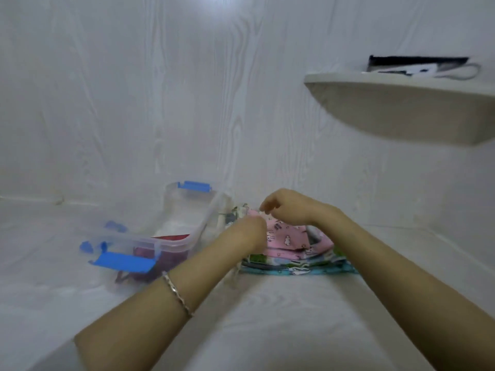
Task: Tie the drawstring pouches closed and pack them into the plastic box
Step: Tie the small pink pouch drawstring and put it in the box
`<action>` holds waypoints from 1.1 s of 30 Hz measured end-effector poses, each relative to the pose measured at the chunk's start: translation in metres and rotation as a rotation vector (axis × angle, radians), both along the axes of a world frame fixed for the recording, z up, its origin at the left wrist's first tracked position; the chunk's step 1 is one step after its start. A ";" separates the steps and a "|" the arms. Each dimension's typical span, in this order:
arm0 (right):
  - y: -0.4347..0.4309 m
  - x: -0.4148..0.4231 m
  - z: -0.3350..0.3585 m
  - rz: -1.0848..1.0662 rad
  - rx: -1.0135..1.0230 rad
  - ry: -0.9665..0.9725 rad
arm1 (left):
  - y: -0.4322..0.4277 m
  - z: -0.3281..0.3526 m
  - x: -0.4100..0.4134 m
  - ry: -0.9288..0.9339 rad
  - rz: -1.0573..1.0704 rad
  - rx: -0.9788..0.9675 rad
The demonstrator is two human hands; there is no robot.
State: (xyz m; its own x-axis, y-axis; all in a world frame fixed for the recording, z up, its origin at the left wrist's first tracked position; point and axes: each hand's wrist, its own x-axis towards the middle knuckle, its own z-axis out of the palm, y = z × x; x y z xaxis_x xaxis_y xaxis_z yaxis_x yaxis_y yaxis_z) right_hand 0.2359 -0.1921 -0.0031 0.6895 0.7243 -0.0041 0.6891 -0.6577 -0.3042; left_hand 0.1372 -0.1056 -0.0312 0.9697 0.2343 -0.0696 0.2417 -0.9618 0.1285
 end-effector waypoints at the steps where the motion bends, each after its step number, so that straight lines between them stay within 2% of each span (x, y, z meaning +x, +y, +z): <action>1: -0.005 0.006 -0.019 -0.020 0.008 0.017 | -0.005 -0.019 0.004 0.000 0.030 -0.023; 6: 0.024 0.025 -0.091 -0.117 0.173 0.040 | 0.000 -0.081 0.009 -0.069 0.183 -0.036; 9: 0.049 0.029 -0.113 -0.187 0.345 0.049 | 0.003 -0.086 0.006 -0.118 0.201 -0.054; 11: 0.057 0.032 -0.124 -0.208 0.376 0.026 | 0.006 -0.088 0.005 -0.140 0.207 -0.060; 14: 0.051 0.039 -0.132 -0.274 0.455 0.093 | 0.010 -0.091 0.004 -0.195 0.203 -0.110; 17: 0.031 0.045 -0.124 -0.259 0.581 0.165 | 0.012 -0.093 0.006 -0.422 0.213 -0.114; 19: 0.007 0.039 -0.104 -0.187 0.673 0.248 | 0.010 -0.090 0.005 -0.618 0.219 -0.257; 20: -0.009 0.031 -0.090 -0.112 0.677 0.276 | 0.008 -0.085 0.004 -0.648 0.224 -0.435; 23: -0.056 0.011 -0.070 0.071 0.577 0.362 | 0.000 -0.066 0.002 -0.566 0.297 -1.108; 24: -0.070 0.005 -0.068 0.091 0.530 0.409 | 0.000 -0.066 0.005 -0.539 0.325 -1.241; 25: -0.077 0.000 -0.070 0.089 0.502 0.452 | 0.004 -0.069 0.007 -0.543 0.351 -1.295; 28: -0.089 -0.009 -0.083 0.049 0.508 0.541 | 0.010 -0.089 0.018 -0.652 0.373 -1.201; 31: -0.093 -0.011 -0.092 -0.013 0.539 0.608 | 0.007 -0.100 0.021 -0.747 0.329 -1.211; 33: -0.096 -0.009 -0.096 -0.050 0.475 0.529 | 0.006 -0.101 0.017 -0.807 0.312 -1.222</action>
